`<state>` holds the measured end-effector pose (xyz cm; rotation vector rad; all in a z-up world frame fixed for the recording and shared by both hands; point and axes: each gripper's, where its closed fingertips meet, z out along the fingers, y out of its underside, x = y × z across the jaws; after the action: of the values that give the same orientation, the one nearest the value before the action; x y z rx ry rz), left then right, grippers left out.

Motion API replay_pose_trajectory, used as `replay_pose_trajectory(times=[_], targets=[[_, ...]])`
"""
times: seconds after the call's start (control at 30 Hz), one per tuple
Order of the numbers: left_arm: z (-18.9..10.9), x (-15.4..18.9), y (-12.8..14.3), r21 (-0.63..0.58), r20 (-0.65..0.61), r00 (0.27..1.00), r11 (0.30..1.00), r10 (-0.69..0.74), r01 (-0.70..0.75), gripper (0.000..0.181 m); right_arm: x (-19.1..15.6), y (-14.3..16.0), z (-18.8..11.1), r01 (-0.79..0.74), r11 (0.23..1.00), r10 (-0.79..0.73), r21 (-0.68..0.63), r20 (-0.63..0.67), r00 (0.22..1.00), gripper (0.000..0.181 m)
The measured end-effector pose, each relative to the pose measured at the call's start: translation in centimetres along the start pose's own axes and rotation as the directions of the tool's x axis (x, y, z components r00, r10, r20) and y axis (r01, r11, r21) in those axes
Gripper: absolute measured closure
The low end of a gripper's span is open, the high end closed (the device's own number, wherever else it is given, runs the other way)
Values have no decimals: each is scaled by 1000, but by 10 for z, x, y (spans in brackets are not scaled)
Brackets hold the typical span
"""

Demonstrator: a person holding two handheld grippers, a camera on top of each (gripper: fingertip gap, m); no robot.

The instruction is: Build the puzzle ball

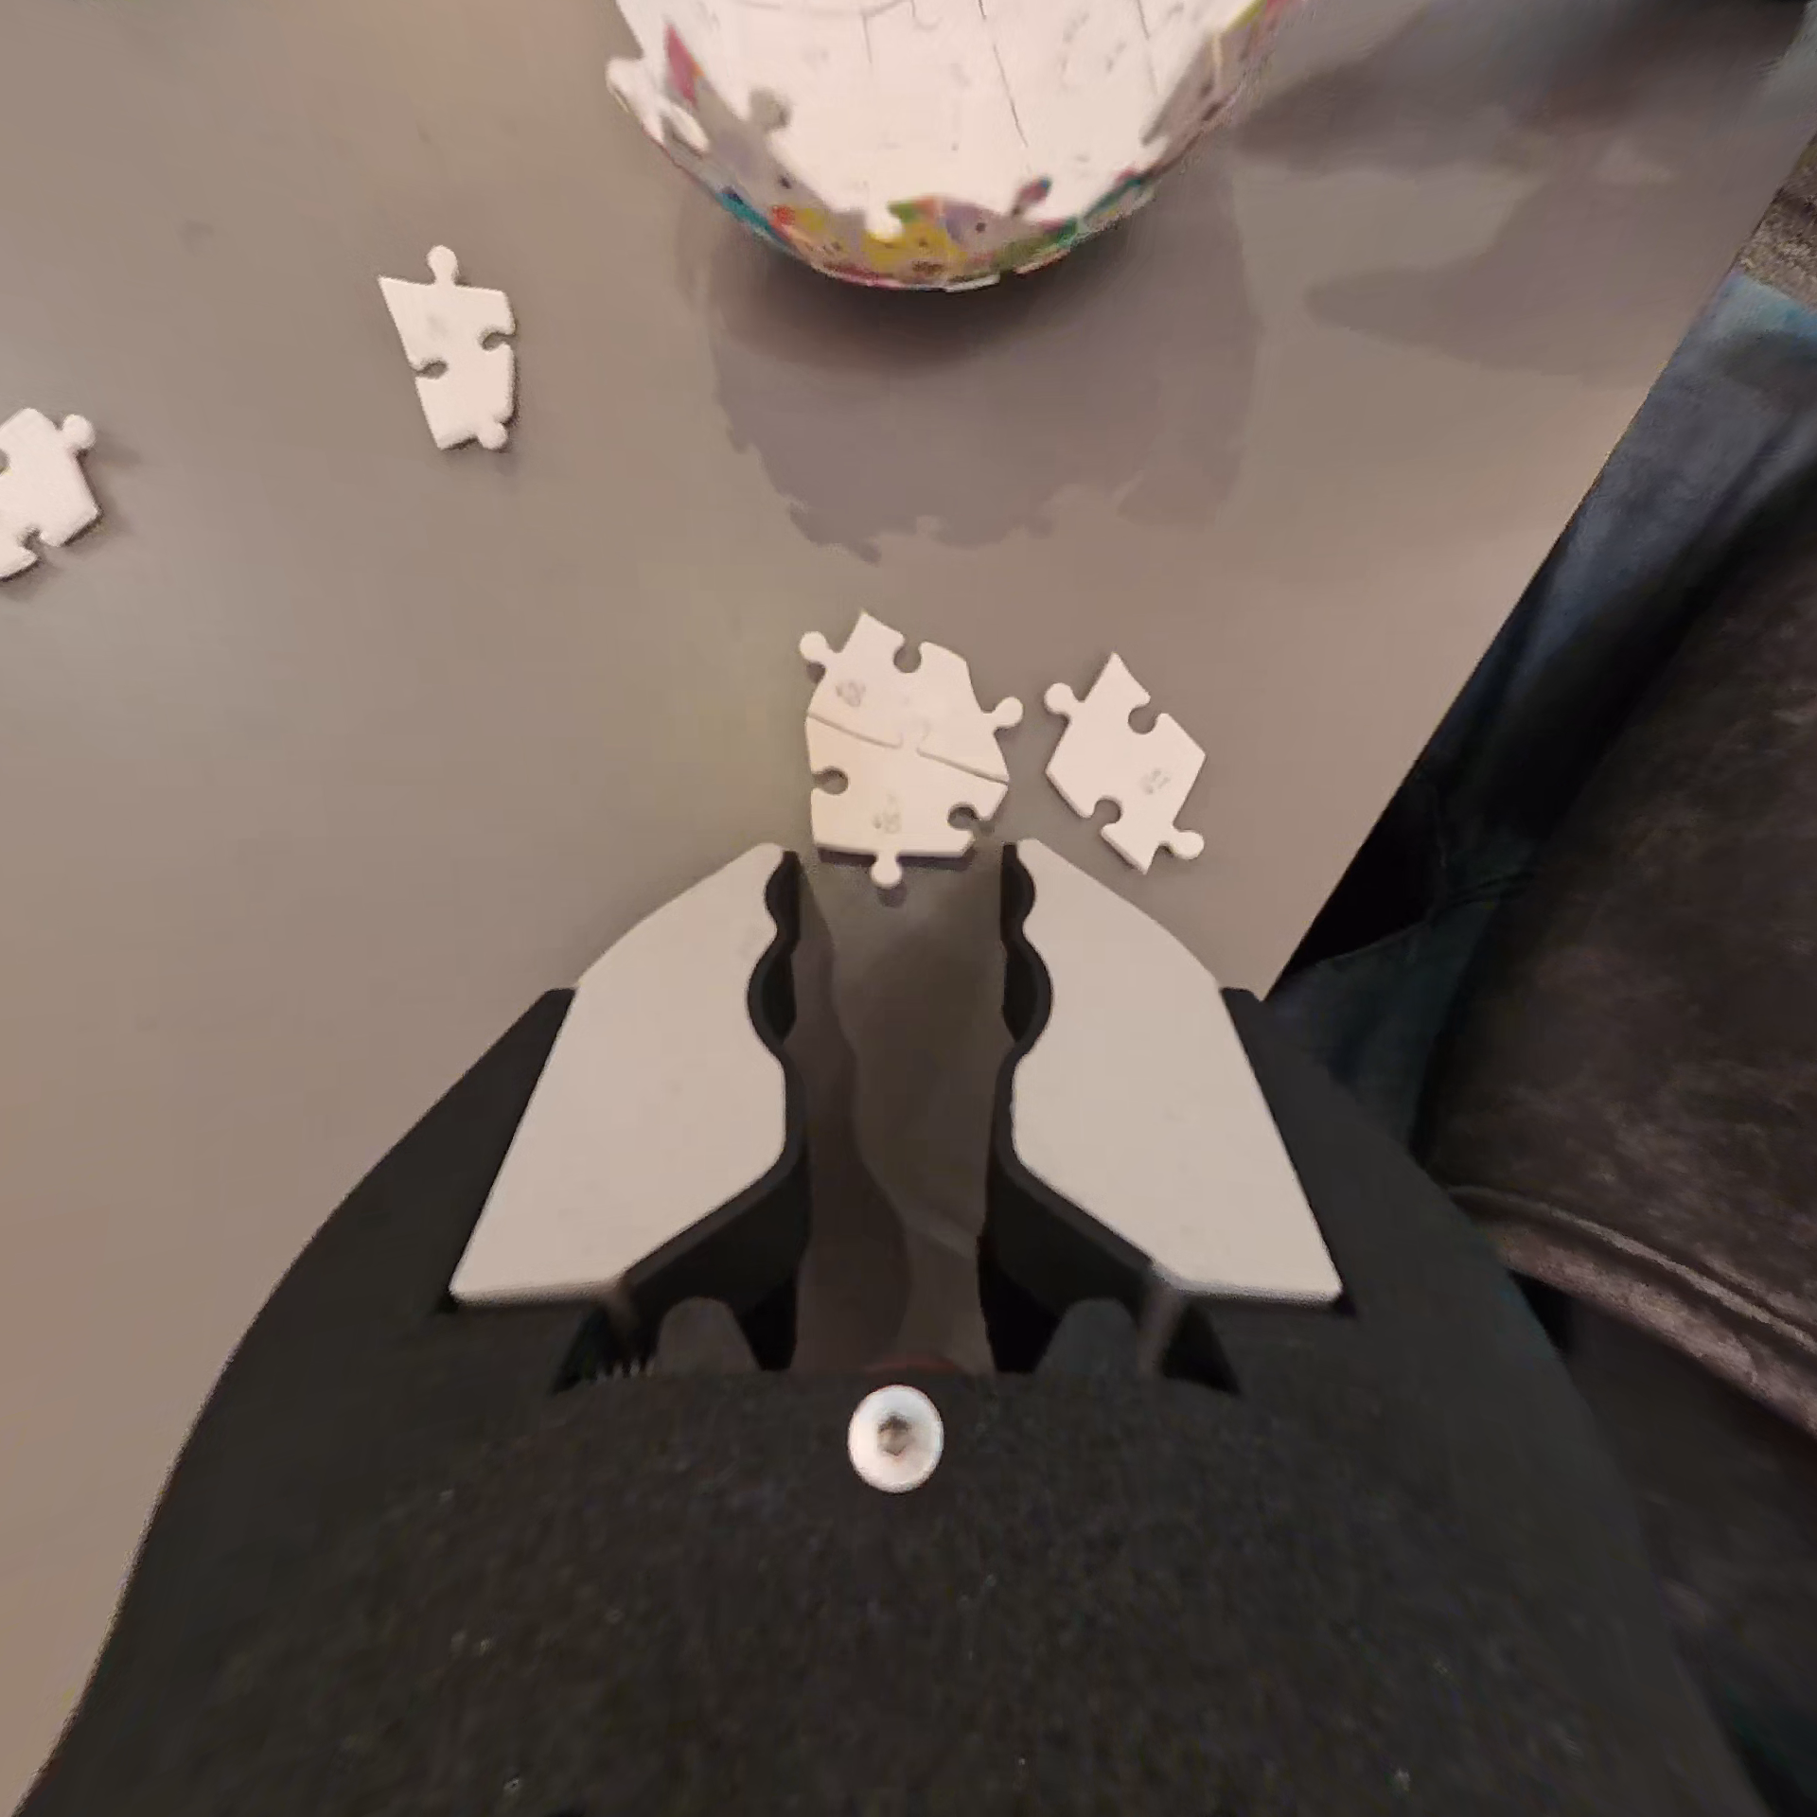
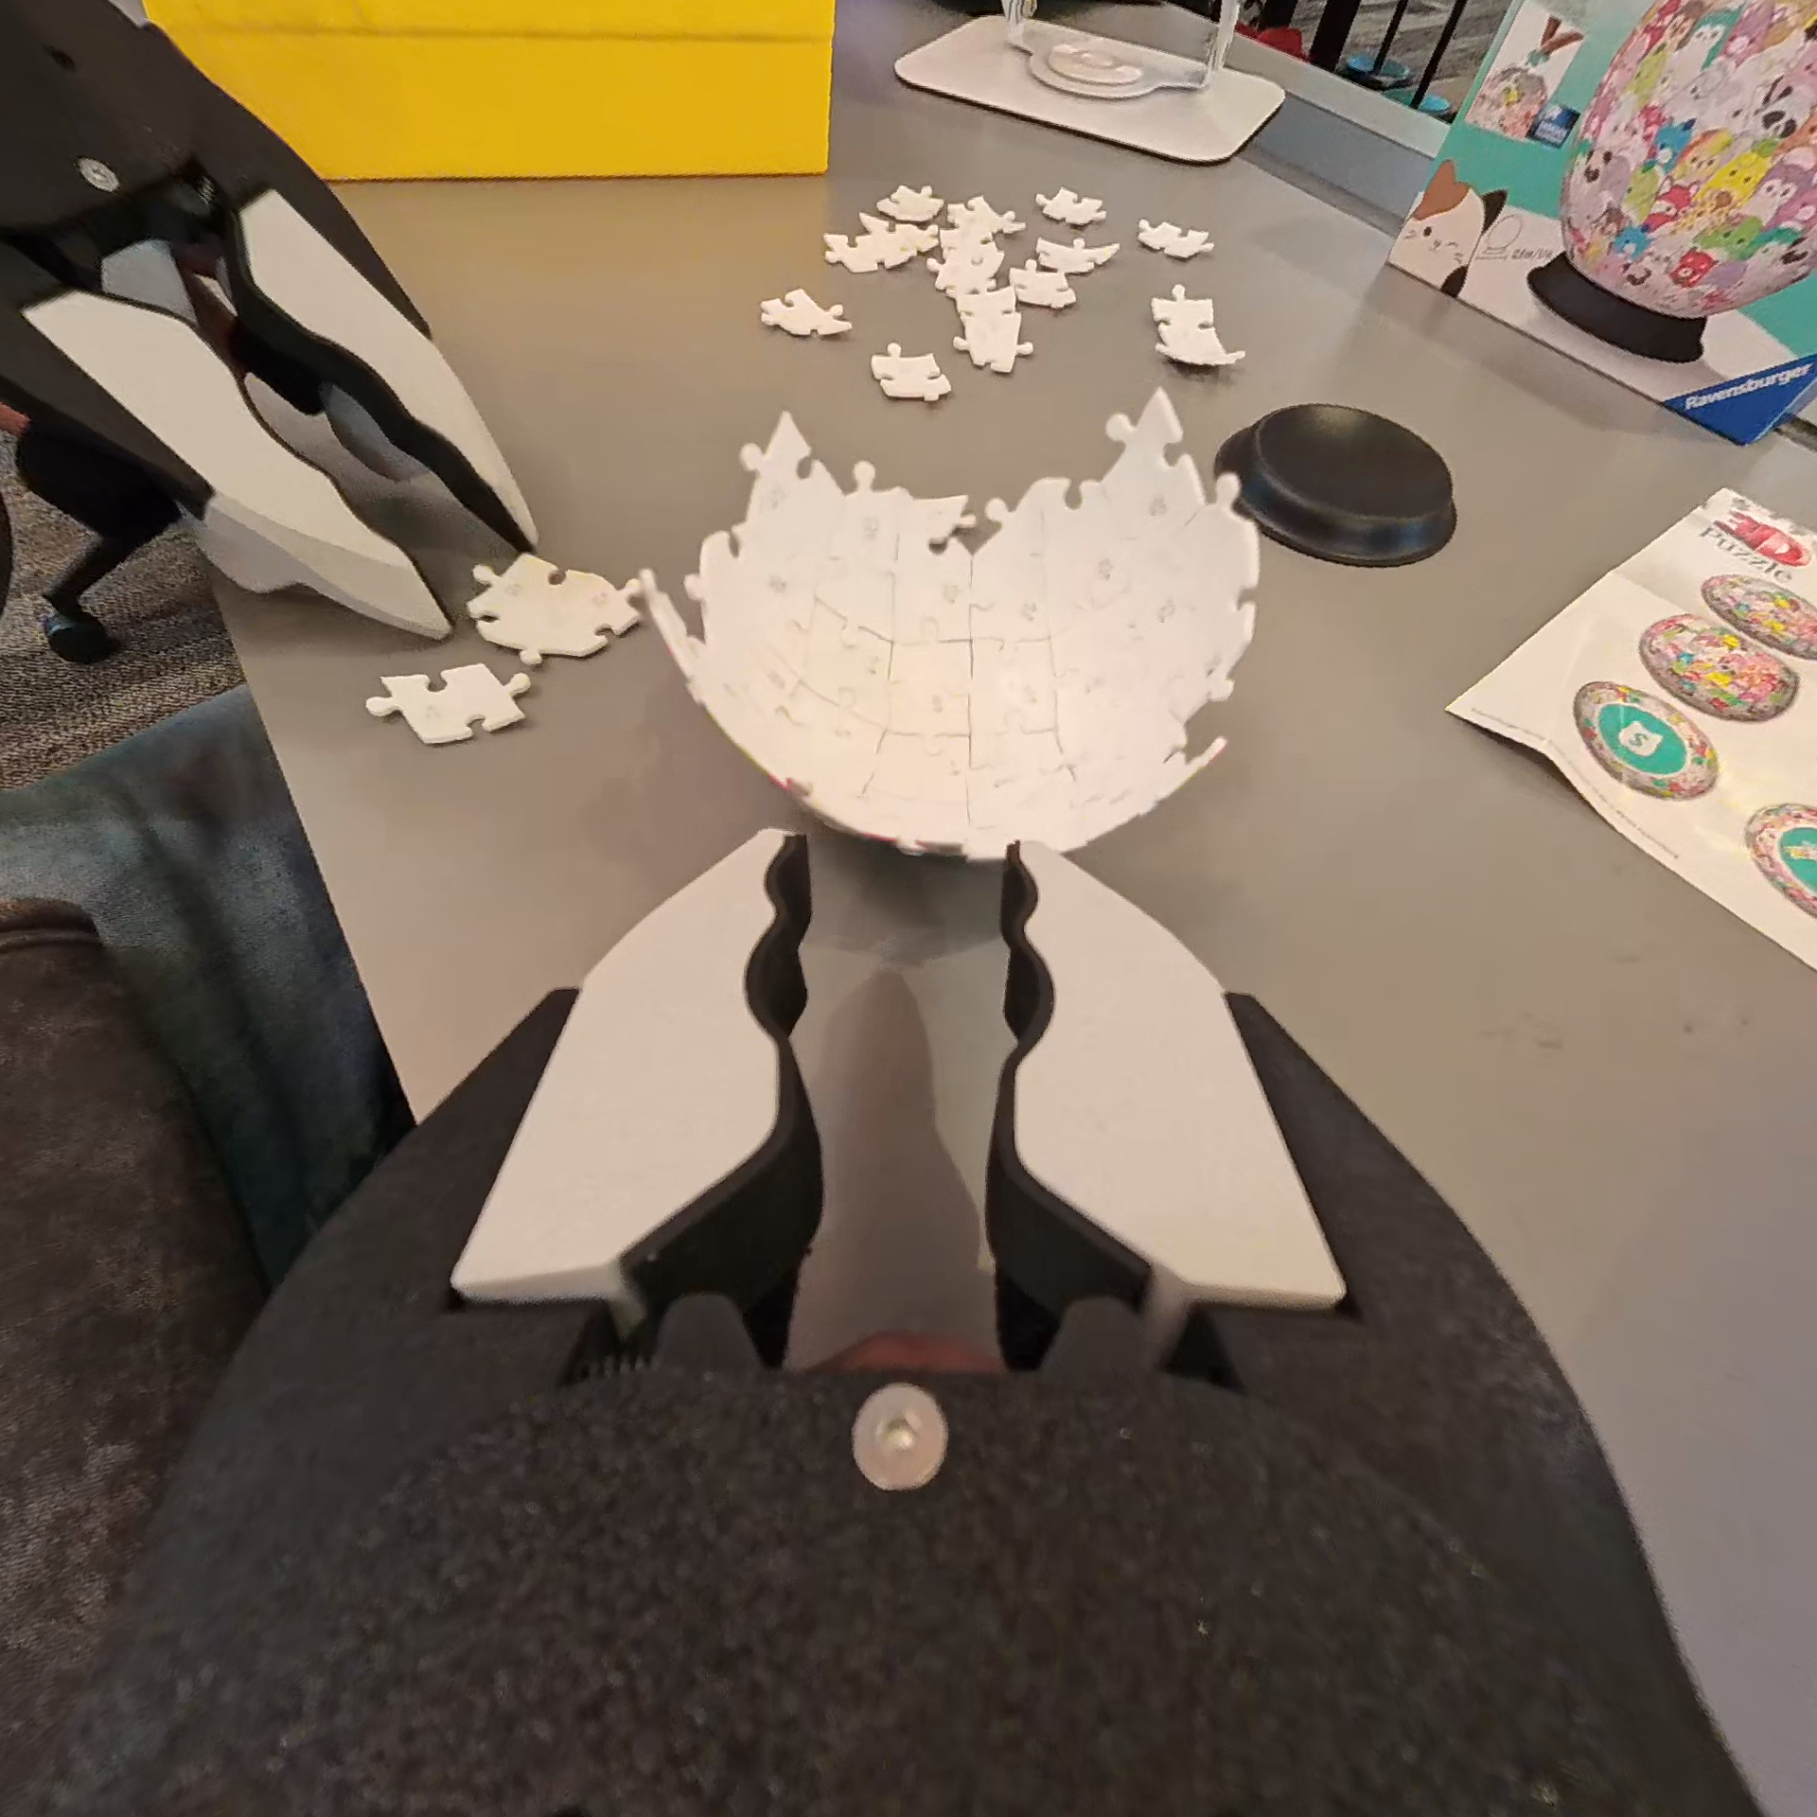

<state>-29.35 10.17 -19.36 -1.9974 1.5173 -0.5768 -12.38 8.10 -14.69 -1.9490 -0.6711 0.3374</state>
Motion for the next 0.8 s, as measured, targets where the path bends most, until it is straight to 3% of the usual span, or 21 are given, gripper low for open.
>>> replay_pose_trajectory(times=[0.3,0.6,0.8], targets=[[-3,31,-4,17,-86,996,1000,-14,15,143,1,-3,-3,-14,1000,14,27,1,1000,144],[-2,-2,-8,31,46,998,998,45,-46,132,-2,-1,-4,-5,1000,5,21,6,1000,144],[7,0,-7,9,-47,992,993,118,-118,135,-2,-1,-3,-9,1000,9,16,13,1000,144]])
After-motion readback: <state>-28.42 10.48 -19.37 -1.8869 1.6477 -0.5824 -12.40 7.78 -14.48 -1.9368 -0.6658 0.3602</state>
